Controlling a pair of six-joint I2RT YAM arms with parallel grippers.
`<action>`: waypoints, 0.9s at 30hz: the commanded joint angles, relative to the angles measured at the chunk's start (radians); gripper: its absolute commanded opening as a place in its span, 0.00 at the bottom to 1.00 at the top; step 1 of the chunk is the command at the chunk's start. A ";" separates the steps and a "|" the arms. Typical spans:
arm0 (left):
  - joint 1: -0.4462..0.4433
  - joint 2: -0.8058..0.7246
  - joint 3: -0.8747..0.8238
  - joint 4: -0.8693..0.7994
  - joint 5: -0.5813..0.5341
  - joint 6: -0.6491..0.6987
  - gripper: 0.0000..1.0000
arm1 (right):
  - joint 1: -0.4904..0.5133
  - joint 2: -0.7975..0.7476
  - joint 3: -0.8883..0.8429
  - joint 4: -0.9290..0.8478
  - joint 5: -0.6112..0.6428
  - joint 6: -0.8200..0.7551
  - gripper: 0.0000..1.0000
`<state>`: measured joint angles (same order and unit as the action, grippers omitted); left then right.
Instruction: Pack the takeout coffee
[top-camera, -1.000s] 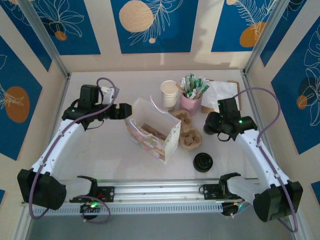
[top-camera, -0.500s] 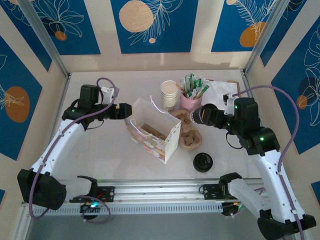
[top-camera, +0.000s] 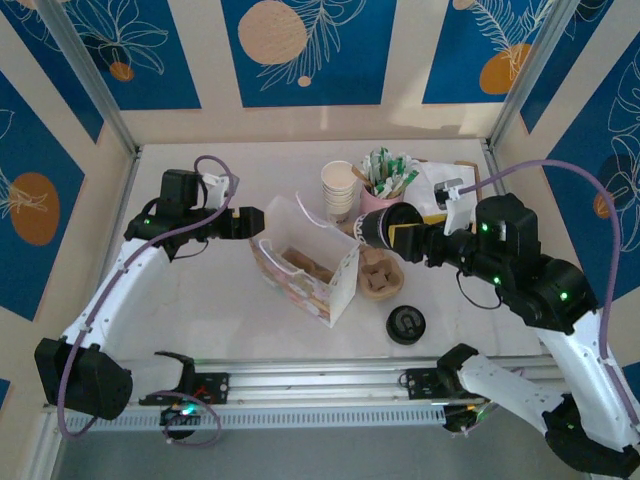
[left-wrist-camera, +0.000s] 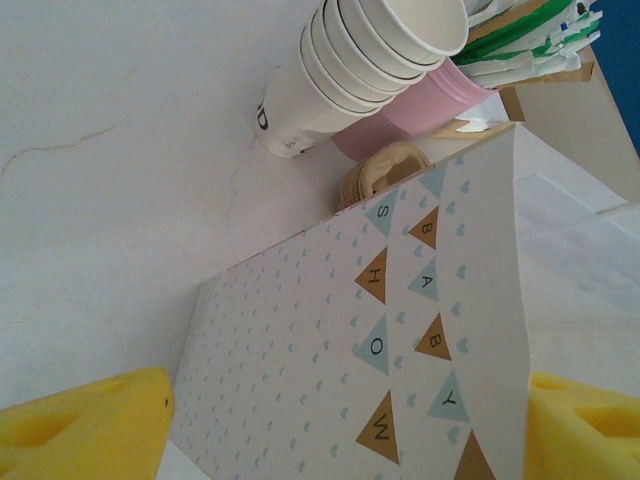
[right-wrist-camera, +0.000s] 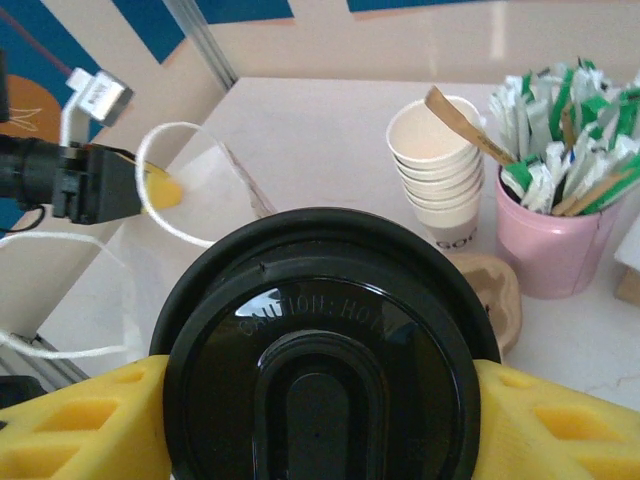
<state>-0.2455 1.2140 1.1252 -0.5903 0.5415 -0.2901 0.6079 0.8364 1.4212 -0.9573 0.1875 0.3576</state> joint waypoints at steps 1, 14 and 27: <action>-0.015 -0.002 -0.010 -0.002 0.016 -0.005 0.81 | 0.058 0.002 0.049 0.001 0.049 -0.027 0.59; -0.020 -0.001 -0.015 0.005 0.021 -0.006 0.81 | 0.319 0.129 0.119 0.051 0.147 -0.088 0.56; -0.023 -0.007 -0.015 0.003 0.012 -0.005 0.81 | 0.560 0.369 0.283 -0.041 0.385 -0.271 0.56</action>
<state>-0.2539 1.2140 1.1225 -0.5865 0.5415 -0.2901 1.1530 1.1904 1.6569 -0.9649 0.5030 0.1429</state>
